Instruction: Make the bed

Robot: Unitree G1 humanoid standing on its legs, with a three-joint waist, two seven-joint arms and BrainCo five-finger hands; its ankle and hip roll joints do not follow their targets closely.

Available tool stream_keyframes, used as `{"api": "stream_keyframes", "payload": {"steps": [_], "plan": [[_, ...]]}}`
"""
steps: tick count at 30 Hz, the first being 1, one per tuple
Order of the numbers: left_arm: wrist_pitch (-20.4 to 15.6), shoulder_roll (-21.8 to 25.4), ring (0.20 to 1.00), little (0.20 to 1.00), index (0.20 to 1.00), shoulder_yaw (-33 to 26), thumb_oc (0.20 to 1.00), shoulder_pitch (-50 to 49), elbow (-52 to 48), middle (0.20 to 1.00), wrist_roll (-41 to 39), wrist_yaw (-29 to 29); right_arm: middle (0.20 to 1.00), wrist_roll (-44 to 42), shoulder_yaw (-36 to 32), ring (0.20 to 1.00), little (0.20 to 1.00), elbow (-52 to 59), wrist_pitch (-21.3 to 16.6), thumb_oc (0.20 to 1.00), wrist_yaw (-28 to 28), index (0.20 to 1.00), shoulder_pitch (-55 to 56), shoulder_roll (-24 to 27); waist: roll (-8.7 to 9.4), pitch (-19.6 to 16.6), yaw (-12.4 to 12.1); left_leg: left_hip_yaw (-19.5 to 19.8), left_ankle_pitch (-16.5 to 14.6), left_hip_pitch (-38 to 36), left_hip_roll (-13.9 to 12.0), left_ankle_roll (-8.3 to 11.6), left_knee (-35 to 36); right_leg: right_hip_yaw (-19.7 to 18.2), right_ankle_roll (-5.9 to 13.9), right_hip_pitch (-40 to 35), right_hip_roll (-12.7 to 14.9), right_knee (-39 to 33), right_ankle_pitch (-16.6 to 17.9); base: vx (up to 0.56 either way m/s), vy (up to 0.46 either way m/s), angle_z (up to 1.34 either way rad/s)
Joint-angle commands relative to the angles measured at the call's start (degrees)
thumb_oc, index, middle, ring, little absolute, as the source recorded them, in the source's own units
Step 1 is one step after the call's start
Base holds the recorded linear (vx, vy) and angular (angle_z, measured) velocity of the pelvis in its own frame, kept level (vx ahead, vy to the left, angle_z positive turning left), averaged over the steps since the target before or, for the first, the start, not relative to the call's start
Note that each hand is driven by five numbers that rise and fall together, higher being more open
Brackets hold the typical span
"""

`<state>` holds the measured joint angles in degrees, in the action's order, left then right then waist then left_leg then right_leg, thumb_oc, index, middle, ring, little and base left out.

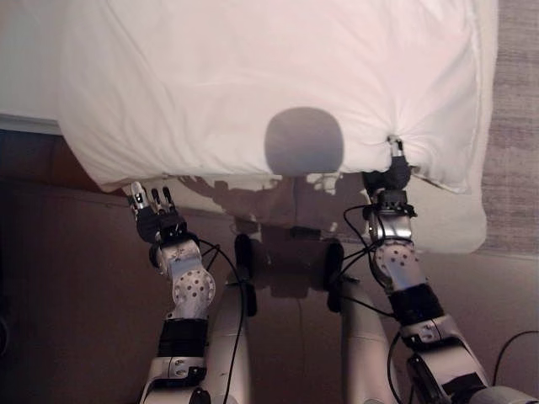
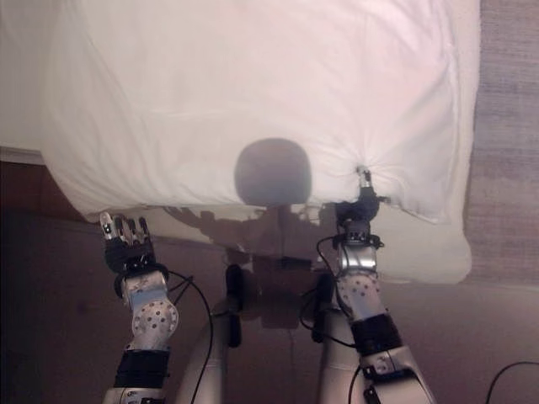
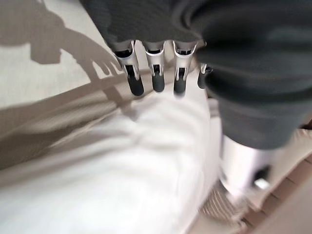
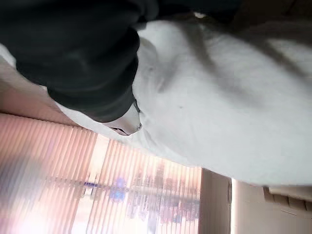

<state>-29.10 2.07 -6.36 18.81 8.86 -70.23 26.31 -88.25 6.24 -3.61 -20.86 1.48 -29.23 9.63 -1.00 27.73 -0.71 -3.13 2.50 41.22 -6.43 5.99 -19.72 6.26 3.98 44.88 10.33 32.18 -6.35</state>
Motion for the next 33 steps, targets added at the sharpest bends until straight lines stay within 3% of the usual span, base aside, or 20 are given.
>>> {"api": "stream_keyframes", "payload": {"steps": [1,15,25,33], "plan": [[1.1,1.1,1.000,1.000,1.000,0.7,1.000,1.7,6.5,1.000,-4.0,-4.9,0.200,3.9,0.3,0.200,0.200,10.7,-4.7,0.200,4.5,0.200,3.4,-0.4,0.68,-5.2,2.9,-2.9,-4.9,1.7,4.2,-5.09,-2.6,2.4,1.67,-0.3,-3.6,-7.7,3.9,0.00,0.008,-0.05],[6.8,1.5,1.000,1.000,1.000,4.4,1.000,9.8,18.0,1.000,-9.7,-16.4,0.200,3.4,5.4,0.200,0.200,15.6,-4.8,0.200,7.3,0.200,5.7,-0.5,2.66,-6.9,5.7,-3.7,-5.1,2.1,3.6,-4.53,-3.1,1.3,1.62,-0.1,-4.3,-7.9,4.5,0.00,0.002,-0.03],[8.2,1.3,1.000,1.000,1.000,4.8,1.000,10.2,14.1,1.000,-12.1,-26.9,0.200,1.2,4.8,0.200,0.200,14.0,-4.2,0.200,9.9,0.200,6.9,-1.1,3.35,-7.6,5.7,-3.5,-5.2,2.2,3.6,-4.44,-3.0,1.1,1.62,0.0,-4.6,-8.2,4.6,0.00,0.000,0.00],[11.5,1.3,1.000,1.000,1.000,4.8,1.000,5.9,9.6,1.000,-13.5,-36.9,0.200,0.9,2.3,0.200,0.200,14.0,-4.0,0.200,12.5,0.200,8.2,-2.1,3.49,-7.5,4.9,-3.0,-5.2,2.6,4.0,-4.59,-3.1,1.4,1.54,0.2,-4.8,-8.1,4.5,0.00,0.000,0.00]]}}
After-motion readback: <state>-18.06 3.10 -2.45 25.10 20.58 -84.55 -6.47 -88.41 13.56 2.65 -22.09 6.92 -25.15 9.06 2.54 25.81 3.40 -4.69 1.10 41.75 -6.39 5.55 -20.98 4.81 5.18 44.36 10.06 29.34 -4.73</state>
